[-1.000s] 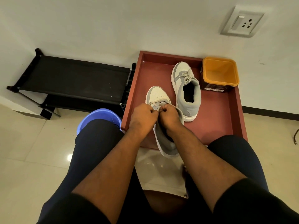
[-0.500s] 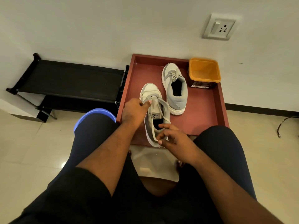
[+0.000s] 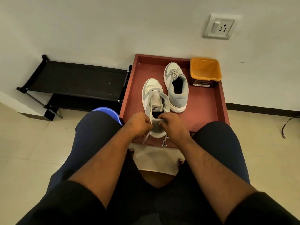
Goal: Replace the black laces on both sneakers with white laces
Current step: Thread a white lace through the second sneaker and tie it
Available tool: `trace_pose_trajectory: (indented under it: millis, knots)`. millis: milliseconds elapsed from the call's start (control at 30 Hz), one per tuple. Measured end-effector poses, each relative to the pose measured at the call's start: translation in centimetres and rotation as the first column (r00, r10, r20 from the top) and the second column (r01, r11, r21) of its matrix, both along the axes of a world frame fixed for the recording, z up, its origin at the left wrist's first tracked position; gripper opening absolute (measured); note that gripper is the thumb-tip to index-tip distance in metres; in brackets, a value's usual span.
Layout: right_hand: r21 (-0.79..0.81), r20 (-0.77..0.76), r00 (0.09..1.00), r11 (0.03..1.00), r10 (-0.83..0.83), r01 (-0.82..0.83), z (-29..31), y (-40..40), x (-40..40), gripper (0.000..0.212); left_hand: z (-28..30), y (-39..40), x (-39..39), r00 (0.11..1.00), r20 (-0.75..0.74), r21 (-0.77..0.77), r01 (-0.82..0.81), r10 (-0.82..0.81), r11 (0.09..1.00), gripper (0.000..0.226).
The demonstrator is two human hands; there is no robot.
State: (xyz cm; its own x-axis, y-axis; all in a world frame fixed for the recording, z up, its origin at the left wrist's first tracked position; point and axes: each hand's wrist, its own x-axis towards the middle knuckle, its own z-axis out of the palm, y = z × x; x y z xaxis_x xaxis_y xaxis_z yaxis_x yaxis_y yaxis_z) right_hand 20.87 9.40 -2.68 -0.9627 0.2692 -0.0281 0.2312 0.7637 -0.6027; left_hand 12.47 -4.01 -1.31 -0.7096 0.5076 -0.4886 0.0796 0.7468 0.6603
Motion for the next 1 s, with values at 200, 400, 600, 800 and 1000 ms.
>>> trace_pose_trajectory:
  millis: [200,400,600,800,1000]
  knots:
    - [0.017,-0.091,0.991,0.995,-0.095,0.097,-0.6,0.0,-2.4,0.021,-1.4,0.0,1.8,0.894,0.283,-0.140,0.396,-0.346,0.908,0.013]
    - [-0.089,-0.111,0.990,0.993,-0.087,0.077,-1.4,0.9,-2.7,0.025,-2.5,0.2,-1.3,0.996,-0.084,-0.145,-0.023,0.010,0.989,0.017]
    - [-0.116,-0.135,0.988,0.991,-0.076,0.060,-1.5,1.3,-2.5,0.032,-3.6,1.6,-3.6,0.922,-0.012,0.205,-0.377,0.387,0.903,0.005]
    - [-0.096,-0.124,0.987,0.992,-0.098,0.087,-1.7,1.3,-2.9,0.028,-3.4,1.6,-3.3,0.969,-0.166,0.070,-0.173,0.182,0.983,0.024]
    - [-0.076,-0.101,0.987,0.990,-0.128,0.121,-1.6,1.1,-3.0,0.024,-3.3,0.9,-3.0,0.997,-0.055,-0.051,-0.062,0.059,0.997,0.012]
